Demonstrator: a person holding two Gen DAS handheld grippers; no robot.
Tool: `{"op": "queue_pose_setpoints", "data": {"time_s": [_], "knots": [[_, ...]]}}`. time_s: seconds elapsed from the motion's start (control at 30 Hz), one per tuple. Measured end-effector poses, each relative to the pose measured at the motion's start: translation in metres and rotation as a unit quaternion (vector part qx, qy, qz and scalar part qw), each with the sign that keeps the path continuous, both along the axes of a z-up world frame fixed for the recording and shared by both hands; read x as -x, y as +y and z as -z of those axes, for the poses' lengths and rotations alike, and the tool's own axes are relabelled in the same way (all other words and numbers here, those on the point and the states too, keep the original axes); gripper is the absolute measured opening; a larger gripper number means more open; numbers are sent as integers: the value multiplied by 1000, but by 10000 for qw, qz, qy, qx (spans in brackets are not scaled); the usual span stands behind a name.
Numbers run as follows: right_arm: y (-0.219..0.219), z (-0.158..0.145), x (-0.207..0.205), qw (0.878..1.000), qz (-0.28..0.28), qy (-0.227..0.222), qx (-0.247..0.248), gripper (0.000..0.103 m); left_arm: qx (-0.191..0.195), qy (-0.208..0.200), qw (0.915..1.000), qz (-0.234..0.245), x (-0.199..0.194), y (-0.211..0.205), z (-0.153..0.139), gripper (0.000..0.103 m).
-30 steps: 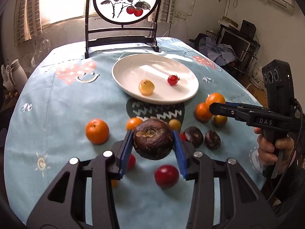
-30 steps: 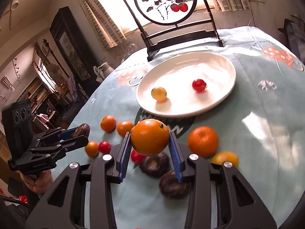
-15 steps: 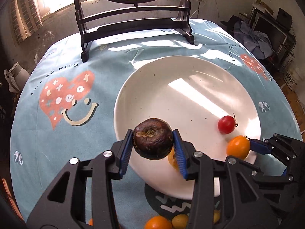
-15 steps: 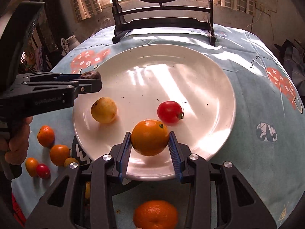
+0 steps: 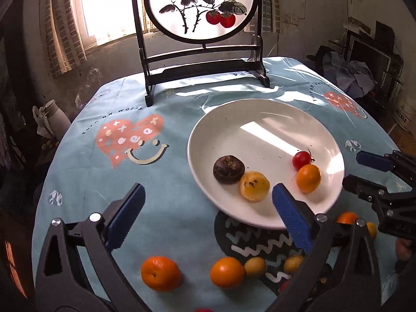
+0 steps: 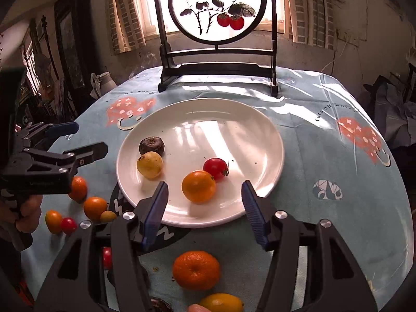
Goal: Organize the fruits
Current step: 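Grasp the large yellow-orange citrus with the right tool while the left tool grasps the red plum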
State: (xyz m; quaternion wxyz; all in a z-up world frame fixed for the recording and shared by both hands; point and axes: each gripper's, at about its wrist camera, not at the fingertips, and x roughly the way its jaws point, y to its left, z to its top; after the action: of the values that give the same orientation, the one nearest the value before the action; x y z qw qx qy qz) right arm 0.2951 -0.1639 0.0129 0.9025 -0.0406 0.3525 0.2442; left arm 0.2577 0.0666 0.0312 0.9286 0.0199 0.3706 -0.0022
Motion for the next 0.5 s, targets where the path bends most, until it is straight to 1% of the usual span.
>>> {"op": "queue_pose_setpoints", "data": {"time_s": [0.03,0.13,0.23,0.27,0.3,0.37,0.5], "knots": [[-8,2,6,9999,83,-40,-43,63,85,-107,9999,-7,16,1,0,100],[-28,12,19,9994,231,120,-221,63,353,-422,9985,0,58,4,7,101],[-43,25,32,9981,356,330,-386,63,669,-416,9969,25,85,7,19,101],[-47,29,36,9976,375,402,-426,63,752,-359,9965,27,92,8,25,101],[-49,33,39,9971,397,479,-438,63,760,-238,9968,12,95,8,31,101],[-52,38,46,9963,365,614,-469,63,814,-136,9966,41,102,9,36,101],[-56,46,59,9953,340,735,-532,63,1190,13,9926,229,115,16,44,101]]}}
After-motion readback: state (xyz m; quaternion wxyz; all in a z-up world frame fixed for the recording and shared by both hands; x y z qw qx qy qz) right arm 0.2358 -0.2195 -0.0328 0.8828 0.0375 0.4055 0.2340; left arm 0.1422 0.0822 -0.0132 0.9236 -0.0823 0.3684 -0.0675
